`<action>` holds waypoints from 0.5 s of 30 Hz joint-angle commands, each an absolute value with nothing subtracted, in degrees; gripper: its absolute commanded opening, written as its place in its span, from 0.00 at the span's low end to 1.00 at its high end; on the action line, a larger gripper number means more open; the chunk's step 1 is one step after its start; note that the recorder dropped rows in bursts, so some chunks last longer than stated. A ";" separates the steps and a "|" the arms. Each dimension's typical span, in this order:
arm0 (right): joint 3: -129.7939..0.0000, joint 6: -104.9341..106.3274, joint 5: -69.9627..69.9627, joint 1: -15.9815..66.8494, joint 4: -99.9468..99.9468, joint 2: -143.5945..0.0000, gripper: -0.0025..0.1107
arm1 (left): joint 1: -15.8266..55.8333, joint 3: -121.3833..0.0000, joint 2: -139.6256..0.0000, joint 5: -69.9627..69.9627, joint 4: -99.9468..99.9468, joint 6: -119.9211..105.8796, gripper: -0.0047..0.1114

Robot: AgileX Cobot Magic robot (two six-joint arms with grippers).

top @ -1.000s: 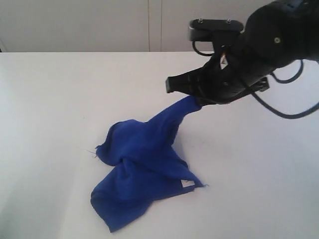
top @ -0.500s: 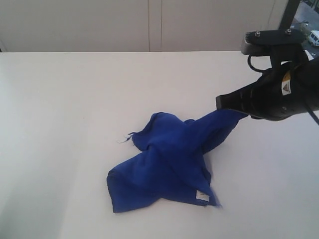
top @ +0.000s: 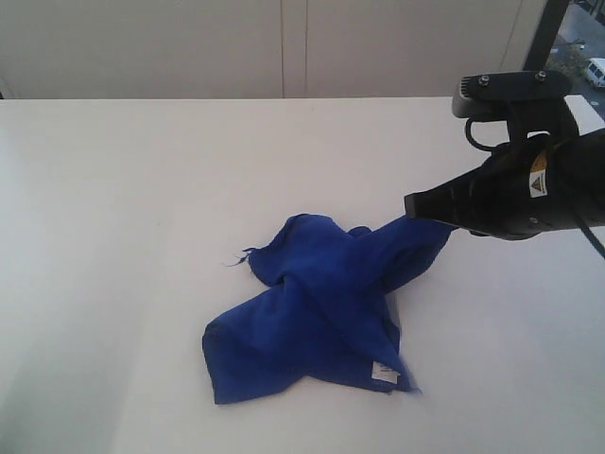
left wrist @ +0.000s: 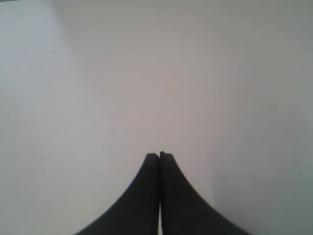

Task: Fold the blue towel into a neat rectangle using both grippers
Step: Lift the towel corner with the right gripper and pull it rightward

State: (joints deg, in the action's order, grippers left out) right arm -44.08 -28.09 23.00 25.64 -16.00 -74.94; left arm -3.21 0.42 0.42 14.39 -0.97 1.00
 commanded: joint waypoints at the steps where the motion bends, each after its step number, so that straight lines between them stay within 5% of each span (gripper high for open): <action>1: -43.88 -28.52 22.25 25.10 -16.76 -74.47 0.02 | -3.32 0.00 0.00 14.56 -0.56 1.07 0.04; 15: -43.88 -28.52 22.35 25.10 -16.76 -74.47 0.02 | -3.32 0.00 0.00 -3.61 2.61 7.35 0.04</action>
State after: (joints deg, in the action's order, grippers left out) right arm -44.08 -28.21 22.92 25.64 -16.00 -74.94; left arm -3.21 0.42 0.42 1.36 1.11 3.26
